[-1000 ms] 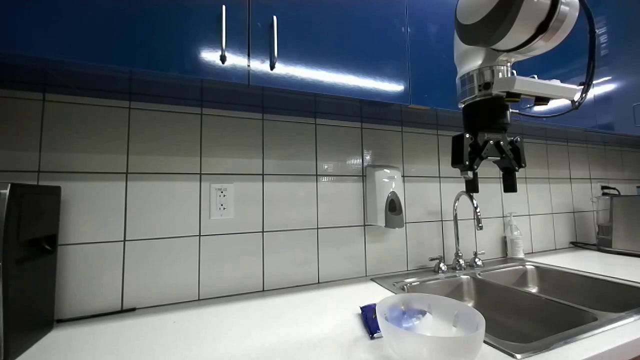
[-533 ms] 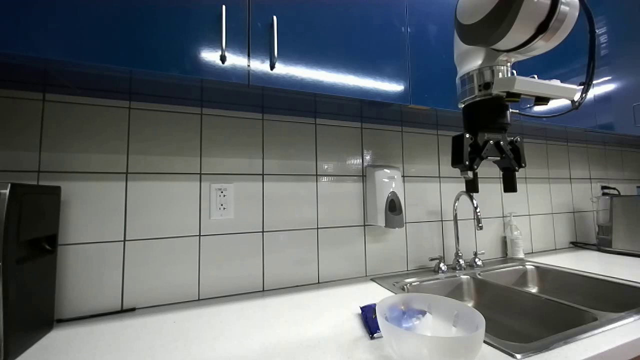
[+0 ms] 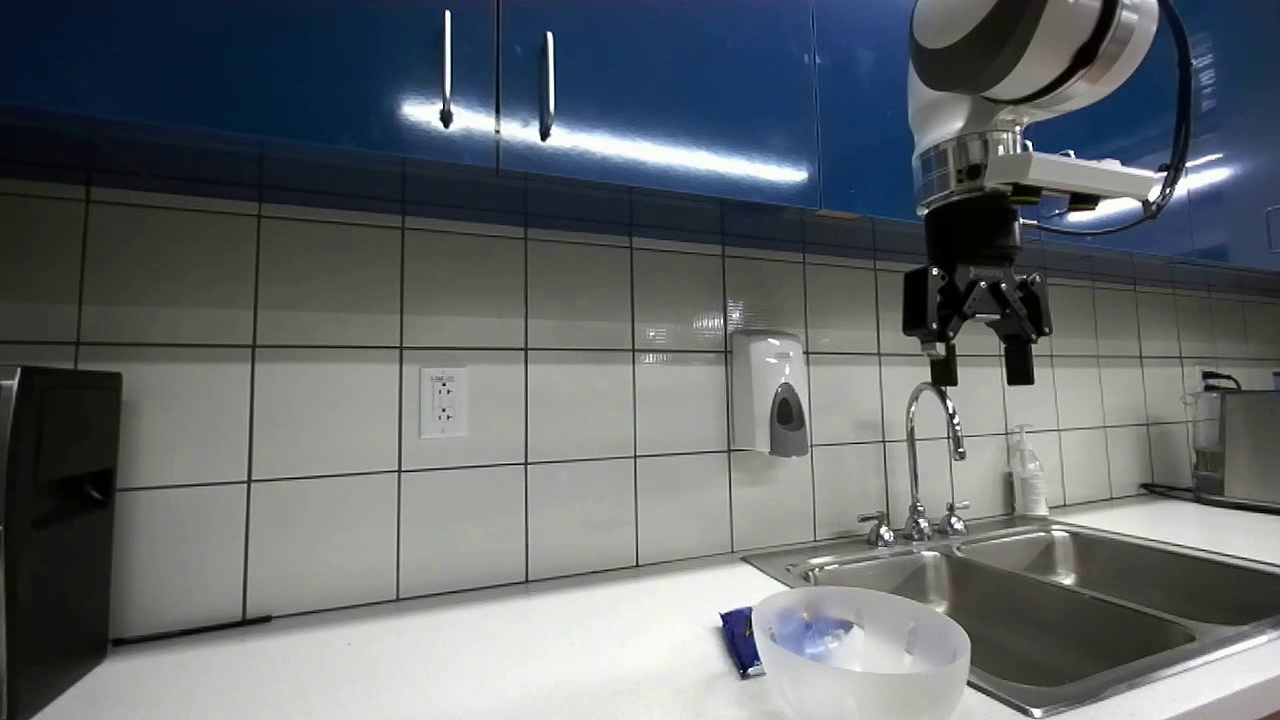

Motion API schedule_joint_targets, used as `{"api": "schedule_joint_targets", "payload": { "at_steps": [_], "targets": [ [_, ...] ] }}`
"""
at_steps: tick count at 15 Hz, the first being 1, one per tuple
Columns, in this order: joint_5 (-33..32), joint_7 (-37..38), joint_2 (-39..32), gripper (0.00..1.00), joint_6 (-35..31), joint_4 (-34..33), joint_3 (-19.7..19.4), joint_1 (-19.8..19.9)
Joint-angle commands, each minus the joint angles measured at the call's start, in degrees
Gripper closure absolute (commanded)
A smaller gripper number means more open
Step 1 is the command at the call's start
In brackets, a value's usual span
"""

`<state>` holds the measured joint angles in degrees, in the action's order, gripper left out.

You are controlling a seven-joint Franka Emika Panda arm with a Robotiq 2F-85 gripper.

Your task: Pick up the clear bowl and put it in the sink

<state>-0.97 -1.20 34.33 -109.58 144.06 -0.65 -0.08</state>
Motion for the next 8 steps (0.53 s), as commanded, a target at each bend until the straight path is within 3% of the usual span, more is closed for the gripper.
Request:
{"api": "schedule_joint_targets", "payload": {
  "at_steps": [1, 8],
  "targets": [
    [0.15, -0.61, -0.31, 0.0, -0.35, -0.28, -0.03, -0.18],
    [0.42, -1.89, -4.35, 0.0, -4.76, 0.67, 2.08, -3.73]
  ]
}}
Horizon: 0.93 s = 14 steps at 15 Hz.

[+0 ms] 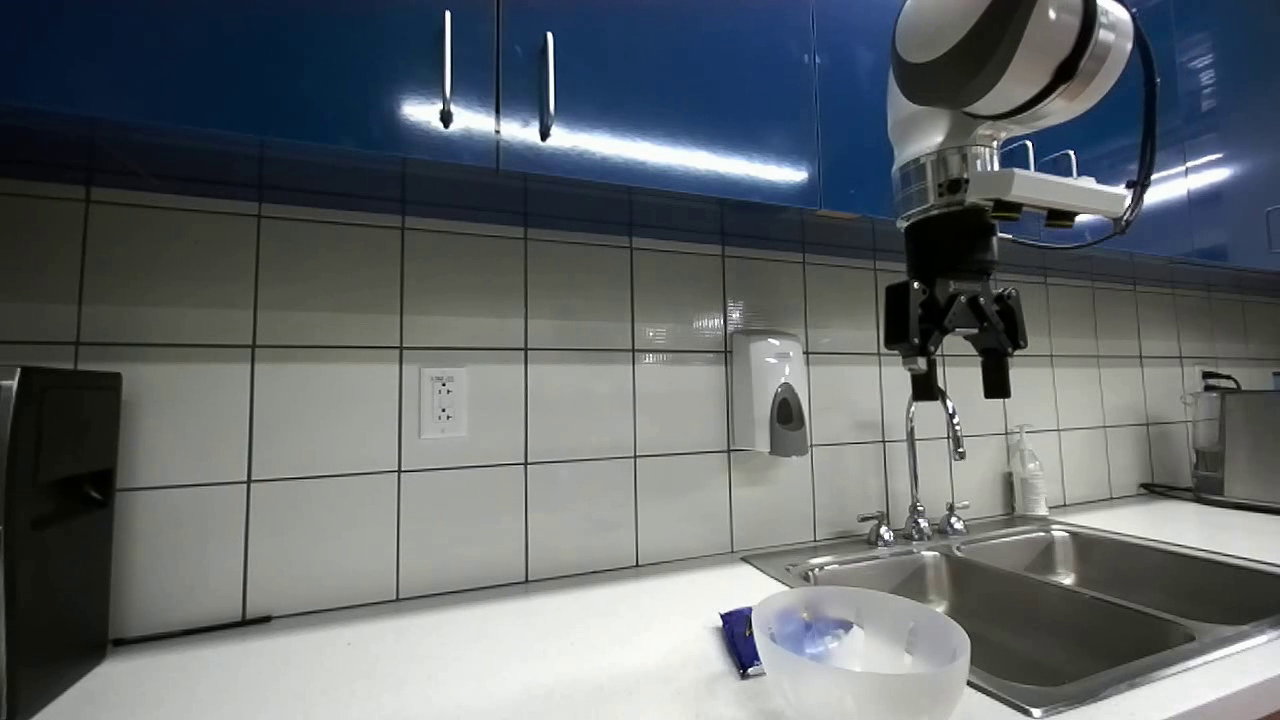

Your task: Pick up the clear bowl and put it in the sink

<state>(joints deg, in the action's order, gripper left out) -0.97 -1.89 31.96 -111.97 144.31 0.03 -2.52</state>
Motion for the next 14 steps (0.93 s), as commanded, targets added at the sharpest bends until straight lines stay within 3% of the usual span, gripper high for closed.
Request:
{"api": "schedule_joint_targets", "payload": {
  "at_steps": [1, 14],
  "targets": [
    [0.51, -1.39, -2.8, 0.0, -3.1, 0.52, 1.67, -1.94],
    [1.13, -0.67, -12.89, 0.0, -15.68, 2.44, 4.74, -6.22]
  ]
}}
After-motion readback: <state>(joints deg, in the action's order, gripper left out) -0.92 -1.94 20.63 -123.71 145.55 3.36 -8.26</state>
